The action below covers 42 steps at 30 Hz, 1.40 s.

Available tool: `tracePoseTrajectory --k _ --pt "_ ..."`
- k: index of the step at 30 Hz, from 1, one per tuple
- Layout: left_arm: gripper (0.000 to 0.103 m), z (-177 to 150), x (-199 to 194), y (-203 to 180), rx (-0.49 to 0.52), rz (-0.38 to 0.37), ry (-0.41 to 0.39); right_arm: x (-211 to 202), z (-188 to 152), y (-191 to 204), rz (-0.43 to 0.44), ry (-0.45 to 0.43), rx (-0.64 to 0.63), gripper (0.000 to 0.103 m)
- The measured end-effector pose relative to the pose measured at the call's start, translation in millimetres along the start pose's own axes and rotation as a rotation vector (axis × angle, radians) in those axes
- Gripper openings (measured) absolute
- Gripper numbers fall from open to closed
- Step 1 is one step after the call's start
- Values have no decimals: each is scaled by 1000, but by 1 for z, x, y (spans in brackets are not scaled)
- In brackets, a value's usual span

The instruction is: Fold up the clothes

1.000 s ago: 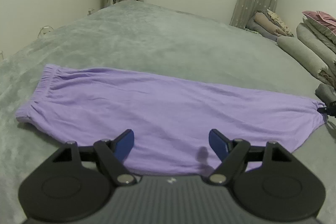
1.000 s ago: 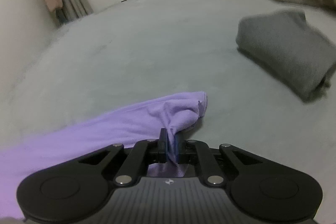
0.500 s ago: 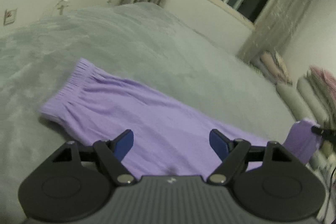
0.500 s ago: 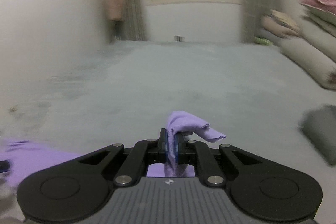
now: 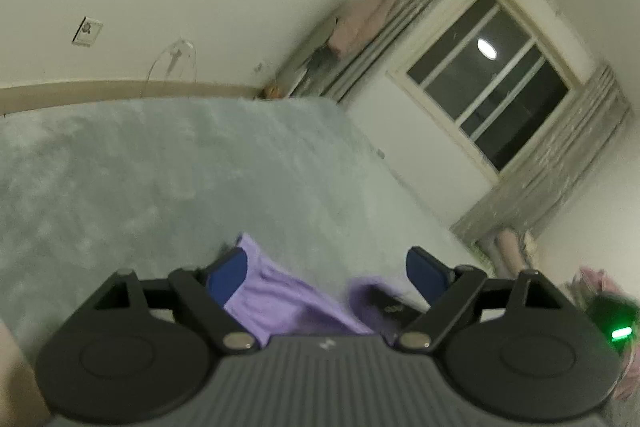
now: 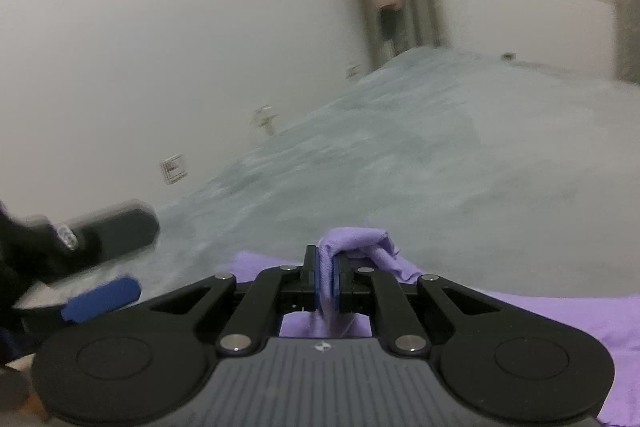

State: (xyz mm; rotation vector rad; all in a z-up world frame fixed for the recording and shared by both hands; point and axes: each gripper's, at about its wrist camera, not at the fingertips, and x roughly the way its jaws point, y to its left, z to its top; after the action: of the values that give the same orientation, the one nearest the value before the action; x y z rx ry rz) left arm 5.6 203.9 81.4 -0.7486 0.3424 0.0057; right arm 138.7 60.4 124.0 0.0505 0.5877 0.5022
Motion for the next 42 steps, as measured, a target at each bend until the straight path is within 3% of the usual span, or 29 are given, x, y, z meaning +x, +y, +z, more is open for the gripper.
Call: tracePoseTrajectory --k 2,7,14,16,17,18,21,24,29,33,40,42 --pt "95 6 -5 3 -11 -14 -28 15 -5 13 8 27 -23 8" --pt "95 10 -3 7 -25 2 -20 42 -12 17 24 99 -52 8" --pt "95 11 2 10 -15 14 -12 42 -22 29 100 109 -105 9" --pt "95 11 -1 12 -26 17 -10 41 -24 28 135 118 -137 14" --pt "95 10 -1 12 -27 18 -9 38 -24 25 177 126 -146 20" --pt "95 10 -2 11 -26 19 -9 31 -22 21 223 116 -137 37" --pt "95 9 -1 9 -22 22 -10 5 -17 -3 326 10 -75 74" --pt "95 9 1 8 -19 25 -7 -10 -14 -19 281 -17 -84 75" --pt "95 7 4 10 -22 22 9 16 -23 -29 232 73 -82 75" --pt "95 9 2 16 -36 31 4 49 -35 -5 331 163 -157 74" --pt "96 9 -5 14 -25 17 -13 49 -45 28 509 164 -365 74" --pt "96 8 -6 14 -24 13 -14 40 -49 26 500 158 -397 74"
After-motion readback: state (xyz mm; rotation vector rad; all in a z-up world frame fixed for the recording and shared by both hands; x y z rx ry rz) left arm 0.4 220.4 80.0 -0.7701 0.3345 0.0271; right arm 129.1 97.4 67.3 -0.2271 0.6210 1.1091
